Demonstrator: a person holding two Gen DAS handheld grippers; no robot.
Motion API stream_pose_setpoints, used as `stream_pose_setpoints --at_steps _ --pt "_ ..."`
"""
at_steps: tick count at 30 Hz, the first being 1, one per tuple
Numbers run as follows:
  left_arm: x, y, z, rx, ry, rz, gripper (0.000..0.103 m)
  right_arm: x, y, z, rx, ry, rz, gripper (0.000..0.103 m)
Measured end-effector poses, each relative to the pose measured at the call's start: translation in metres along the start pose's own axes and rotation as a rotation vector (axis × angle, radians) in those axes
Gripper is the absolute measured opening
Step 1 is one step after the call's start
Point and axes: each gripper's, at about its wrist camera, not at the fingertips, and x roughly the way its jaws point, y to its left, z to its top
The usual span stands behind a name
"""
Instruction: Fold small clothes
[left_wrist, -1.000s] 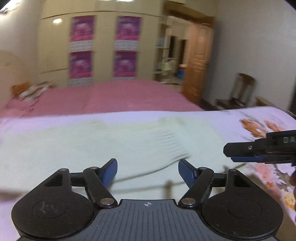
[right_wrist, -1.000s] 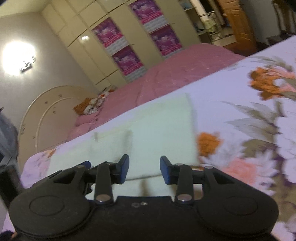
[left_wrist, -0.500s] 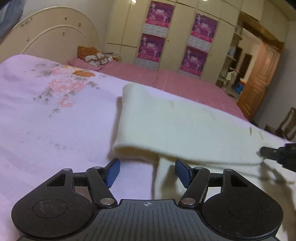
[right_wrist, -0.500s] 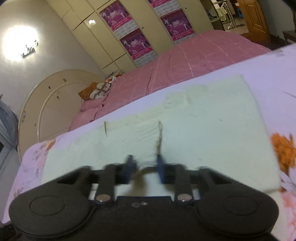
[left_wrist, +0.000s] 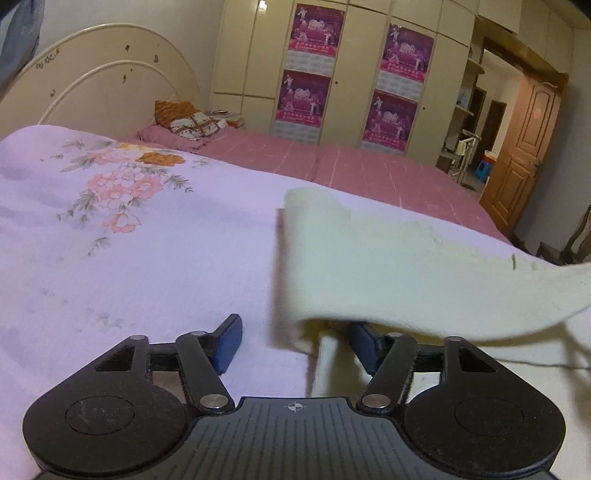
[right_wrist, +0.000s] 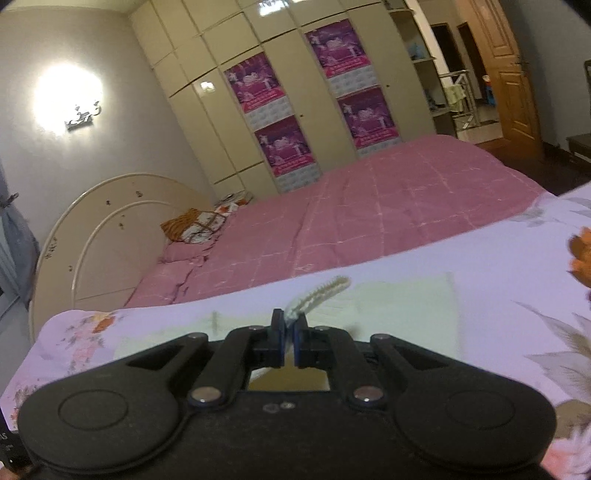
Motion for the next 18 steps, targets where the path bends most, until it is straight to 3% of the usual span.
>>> stream_pose_setpoints --at_steps 18 --pt "0.011 0.009 0.005 0.005 0.026 -0.028 0.053 -0.016 -0.032 -0.027 0.047 0.036 -0.093 0.005"
